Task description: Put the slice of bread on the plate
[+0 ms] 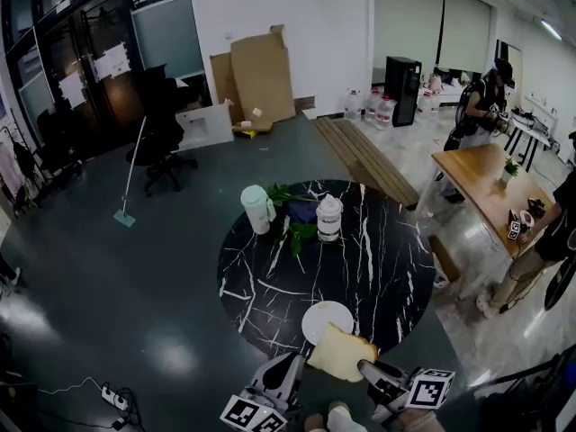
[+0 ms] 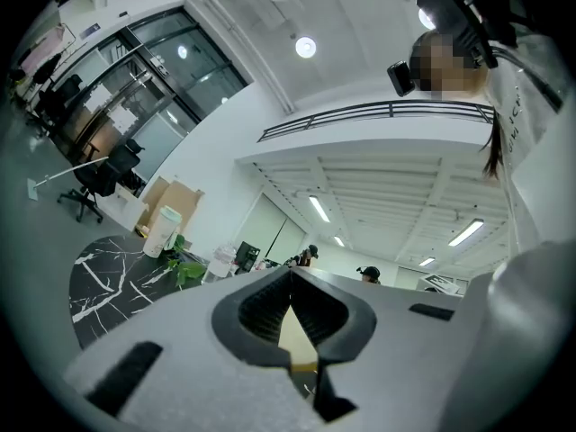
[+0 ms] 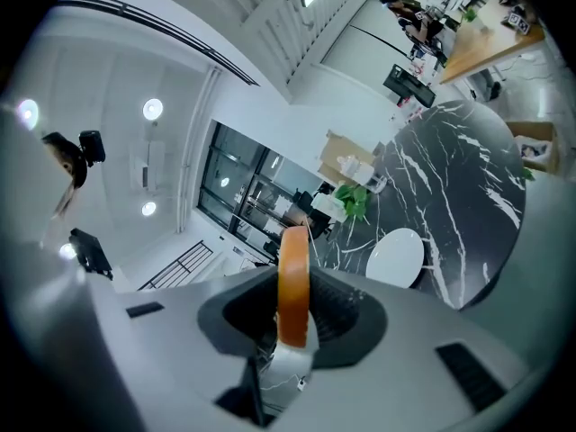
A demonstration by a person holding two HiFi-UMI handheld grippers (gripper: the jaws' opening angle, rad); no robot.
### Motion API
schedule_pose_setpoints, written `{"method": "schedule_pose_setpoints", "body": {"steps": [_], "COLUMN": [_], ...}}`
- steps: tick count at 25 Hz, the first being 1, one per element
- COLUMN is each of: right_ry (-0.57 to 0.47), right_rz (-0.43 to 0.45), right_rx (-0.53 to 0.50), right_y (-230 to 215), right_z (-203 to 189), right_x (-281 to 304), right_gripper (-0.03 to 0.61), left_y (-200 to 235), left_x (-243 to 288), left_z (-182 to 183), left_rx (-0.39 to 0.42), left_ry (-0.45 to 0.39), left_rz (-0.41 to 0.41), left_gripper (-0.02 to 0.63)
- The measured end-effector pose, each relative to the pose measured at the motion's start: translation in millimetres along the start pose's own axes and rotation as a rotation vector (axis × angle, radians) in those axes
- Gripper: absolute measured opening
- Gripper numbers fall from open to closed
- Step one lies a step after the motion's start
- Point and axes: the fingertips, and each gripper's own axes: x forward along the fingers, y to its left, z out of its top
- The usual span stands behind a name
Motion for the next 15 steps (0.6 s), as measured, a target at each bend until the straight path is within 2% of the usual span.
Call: {"method": "schedule_pose_setpoints", "body": {"steps": [5, 15], "right_ry": [0.030, 0.068], "right_rz": [0.014, 0.006], "right_rx": [-0.022, 0.015], "right_y": [-3, -32], "right_z": [16, 24], "right_x": [15, 27], "right_gripper": [0.089, 0.089], "left_y": [14, 34], "left_x": [10, 22], "left_z": [3, -35], "left_rx": [0.009, -0.016], "left_ry": [-0.019, 0.001], "left_rz": [0.029, 0.065], "left_gripper": [0.007, 0.008]}}
